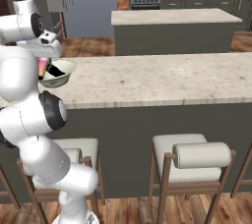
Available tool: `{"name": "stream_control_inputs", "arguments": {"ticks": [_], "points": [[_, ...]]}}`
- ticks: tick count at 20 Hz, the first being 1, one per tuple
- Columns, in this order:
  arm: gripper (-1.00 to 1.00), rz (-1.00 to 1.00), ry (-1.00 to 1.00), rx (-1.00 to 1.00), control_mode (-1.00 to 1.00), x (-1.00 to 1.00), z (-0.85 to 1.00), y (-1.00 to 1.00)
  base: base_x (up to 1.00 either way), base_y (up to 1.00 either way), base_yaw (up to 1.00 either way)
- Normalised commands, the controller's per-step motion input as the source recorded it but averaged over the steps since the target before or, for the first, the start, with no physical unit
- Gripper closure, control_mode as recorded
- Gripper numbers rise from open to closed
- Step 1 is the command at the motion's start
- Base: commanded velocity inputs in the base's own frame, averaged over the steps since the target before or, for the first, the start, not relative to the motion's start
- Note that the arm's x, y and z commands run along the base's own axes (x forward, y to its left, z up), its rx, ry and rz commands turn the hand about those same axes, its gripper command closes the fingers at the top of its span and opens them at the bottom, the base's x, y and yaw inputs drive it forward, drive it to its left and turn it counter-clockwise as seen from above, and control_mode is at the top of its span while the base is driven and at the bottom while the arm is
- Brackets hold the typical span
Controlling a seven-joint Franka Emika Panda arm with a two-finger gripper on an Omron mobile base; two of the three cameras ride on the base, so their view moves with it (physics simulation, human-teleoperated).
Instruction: Open the fridge, grab two sodas, and place both sodas inside the bowl with ice on the dining counter.
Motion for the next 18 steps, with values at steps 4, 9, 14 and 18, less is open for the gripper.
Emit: {"name": "stream_control_inputs", "arguments": {"ticks": [4,9,14,18], "points": [[1.00,-0.02,0.03,0.00,-1.00,0.16,-0.17,-0.01,0.00,0.00,0.00],[1.00,-0.01,0.07,0.00,-1.00,0.28,-0.09,-0.06,0.00,0.00,0.00],[1.00,-0.01,0.10,0.00,-1.00,0.49,0.00,-0.04,0.00,0.00,0.00],[1.00,-0.03,0.08,0.00,-1.00,0.49,0.00,0.00,0.00,0.00,0.00]]}}
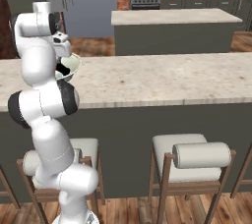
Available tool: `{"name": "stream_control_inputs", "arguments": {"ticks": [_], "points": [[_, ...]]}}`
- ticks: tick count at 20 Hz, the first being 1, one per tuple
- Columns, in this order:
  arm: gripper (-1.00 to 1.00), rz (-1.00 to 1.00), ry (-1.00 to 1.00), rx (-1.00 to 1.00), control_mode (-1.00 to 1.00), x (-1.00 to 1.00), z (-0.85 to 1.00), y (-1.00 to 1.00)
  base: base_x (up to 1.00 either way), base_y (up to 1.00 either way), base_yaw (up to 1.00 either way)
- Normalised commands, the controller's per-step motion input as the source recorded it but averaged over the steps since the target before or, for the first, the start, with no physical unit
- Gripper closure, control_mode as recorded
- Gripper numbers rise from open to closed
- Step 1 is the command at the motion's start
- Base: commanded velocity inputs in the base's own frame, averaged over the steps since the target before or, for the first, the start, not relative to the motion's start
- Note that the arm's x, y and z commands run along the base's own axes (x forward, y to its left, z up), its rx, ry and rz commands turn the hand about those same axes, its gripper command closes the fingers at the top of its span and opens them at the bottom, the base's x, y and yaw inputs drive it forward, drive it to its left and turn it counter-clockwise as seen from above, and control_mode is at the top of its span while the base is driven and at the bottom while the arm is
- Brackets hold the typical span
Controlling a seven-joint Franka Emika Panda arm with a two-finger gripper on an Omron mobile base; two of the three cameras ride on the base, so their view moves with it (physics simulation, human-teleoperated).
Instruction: Open the fridge, grab two sodas, and place both sodas inside the bowl with ice on the dining counter.
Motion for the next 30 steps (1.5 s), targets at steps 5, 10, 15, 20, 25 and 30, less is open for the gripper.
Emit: {"name": "stream_control_inputs", "arguments": {"ticks": [5,10,15,20,25,30], "points": [[-1.00,-0.05,0.06,0.00,-1.00,0.40,-0.04,0.05,0.00,0.00,0.00],[-1.00,-0.01,-0.02,0.00,-1.00,-0.08,-0.06,0.02,0.00,0.00,0.00],[-1.00,-0.01,-0.11,0.00,-1.00,-0.36,0.00,0.00,0.00,0.00,0.00],[-1.00,-0.02,-0.18,0.00,-1.00,-0.66,0.17,0.00,0.00,0.00,0.00],[-1.00,-0.02,-0.20,0.02,-1.00,-0.96,0.14,-0.10,0.00,0.00,0.00],[-1.00,-0.01,-0.19,0.07,-1.00,-0.96,0.15,-0.21,0.00,0.00,0.00]]}}
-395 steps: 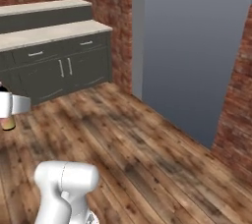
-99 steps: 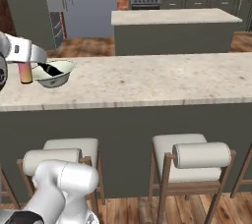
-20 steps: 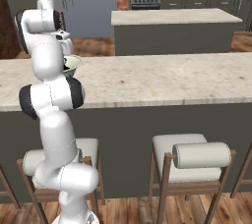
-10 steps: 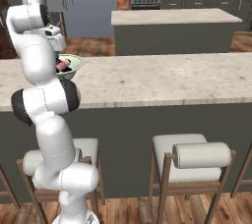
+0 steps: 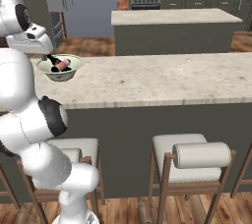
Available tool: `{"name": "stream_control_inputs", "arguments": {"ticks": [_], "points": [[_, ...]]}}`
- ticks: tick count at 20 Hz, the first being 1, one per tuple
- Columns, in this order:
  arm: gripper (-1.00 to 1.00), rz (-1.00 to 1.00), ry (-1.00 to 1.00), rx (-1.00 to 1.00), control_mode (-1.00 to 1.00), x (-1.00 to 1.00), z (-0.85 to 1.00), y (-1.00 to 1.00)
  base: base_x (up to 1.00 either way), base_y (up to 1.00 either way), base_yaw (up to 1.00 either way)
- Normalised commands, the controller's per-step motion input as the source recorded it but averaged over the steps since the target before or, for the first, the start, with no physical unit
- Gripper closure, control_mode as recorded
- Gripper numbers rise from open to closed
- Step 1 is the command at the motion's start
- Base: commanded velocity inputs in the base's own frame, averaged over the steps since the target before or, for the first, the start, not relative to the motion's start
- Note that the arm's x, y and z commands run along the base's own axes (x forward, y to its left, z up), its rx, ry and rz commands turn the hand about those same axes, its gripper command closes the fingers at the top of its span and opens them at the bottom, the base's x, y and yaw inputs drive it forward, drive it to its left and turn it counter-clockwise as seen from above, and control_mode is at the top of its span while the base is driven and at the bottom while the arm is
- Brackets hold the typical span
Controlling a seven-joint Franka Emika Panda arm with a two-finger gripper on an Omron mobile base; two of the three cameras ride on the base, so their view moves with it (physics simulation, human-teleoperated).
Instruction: Open the fridge, grab two sodas, and place both sodas inside the bowl with ice on the dining counter.
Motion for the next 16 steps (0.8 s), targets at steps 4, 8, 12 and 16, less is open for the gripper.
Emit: {"name": "stream_control_inputs", "arguments": {"ticks": [4,8,12,16], "points": [[-1.00,-0.02,-0.20,0.07,-1.00,-1.00,0.10,-0.26,0.00,0.00,0.00],[-1.00,-0.01,-0.20,0.05,-1.00,-1.00,0.04,-0.40,0.00,0.00,0.00],[-1.00,0.00,-0.21,0.00,-1.00,-0.98,0.06,-0.60,0.00,0.00,0.00],[-1.00,0.00,-0.17,0.00,-1.00,-0.80,0.06,-0.61,0.00,0.00,0.00]]}}
